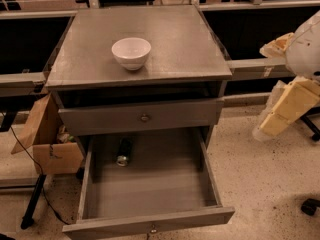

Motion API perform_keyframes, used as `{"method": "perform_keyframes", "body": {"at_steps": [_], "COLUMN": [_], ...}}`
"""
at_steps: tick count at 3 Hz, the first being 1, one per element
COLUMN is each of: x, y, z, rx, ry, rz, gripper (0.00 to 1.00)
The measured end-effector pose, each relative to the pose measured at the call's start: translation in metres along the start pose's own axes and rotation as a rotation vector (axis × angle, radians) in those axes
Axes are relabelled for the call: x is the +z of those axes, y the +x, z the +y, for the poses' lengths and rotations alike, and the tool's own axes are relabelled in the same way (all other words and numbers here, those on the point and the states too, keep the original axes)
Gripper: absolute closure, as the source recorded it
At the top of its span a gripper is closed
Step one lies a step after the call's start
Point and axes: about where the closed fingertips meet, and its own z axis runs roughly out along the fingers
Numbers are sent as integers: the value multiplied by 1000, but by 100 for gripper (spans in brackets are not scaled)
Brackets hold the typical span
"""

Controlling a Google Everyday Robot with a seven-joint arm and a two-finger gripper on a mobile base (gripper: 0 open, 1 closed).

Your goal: Pick green can from middle drawer and place on counter

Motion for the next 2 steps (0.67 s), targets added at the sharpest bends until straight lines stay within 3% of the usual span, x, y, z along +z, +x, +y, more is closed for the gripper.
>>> {"method": "perform_keyframes", "body": {"at_steps": [1, 2], "x": [0, 32], "y": [0, -5], "z": [0, 12], "rx": [0, 67], "ry": [0, -26], "rz": [0, -8], "gripper": [0, 0]}}
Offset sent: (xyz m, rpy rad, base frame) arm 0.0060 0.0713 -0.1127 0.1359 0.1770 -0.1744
